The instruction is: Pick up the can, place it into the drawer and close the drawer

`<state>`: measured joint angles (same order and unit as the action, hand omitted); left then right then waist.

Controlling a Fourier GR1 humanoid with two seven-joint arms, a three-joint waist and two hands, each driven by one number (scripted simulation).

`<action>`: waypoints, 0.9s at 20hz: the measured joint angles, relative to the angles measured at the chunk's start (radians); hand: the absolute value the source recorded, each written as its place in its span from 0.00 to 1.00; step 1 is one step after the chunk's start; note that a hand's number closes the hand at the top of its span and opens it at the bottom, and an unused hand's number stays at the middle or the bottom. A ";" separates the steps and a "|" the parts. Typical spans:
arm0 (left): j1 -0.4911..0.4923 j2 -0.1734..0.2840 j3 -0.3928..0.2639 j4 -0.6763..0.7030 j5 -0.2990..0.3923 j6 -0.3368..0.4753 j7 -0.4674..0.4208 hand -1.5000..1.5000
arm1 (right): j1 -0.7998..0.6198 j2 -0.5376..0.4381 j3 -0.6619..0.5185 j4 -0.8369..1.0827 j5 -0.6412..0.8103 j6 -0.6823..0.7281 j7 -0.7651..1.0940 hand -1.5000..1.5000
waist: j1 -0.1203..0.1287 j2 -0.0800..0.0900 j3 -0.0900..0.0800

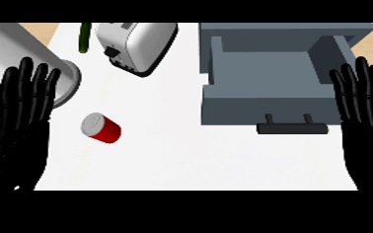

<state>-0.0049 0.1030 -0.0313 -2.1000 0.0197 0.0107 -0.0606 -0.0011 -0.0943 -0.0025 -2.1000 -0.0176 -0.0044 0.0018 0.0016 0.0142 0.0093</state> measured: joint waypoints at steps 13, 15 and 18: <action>0.086 0.363 -0.024 0.122 0.454 -0.622 0.042 0.00 | 0.068 0.000 -0.019 0.051 0.023 -0.030 0.127 0.00 | -0.005 -0.011 -0.011; 0.097 0.432 0.031 0.154 0.534 -0.699 0.046 0.00 | 0.104 -0.006 -0.026 0.022 0.013 -0.023 0.152 0.00 | -0.006 -0.012 -0.010; 0.089 0.496 0.091 0.201 0.620 -0.777 0.067 0.00 | 0.139 -0.006 -0.024 -0.001 0.014 -0.015 0.167 0.00 | -0.005 -0.014 -0.010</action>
<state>0.0844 0.5995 0.0601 -1.8993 0.6397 -0.7664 0.0065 0.1376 -0.1006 -0.0263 -2.1009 -0.0038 -0.0190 0.1685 -0.0034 0.0005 -0.0003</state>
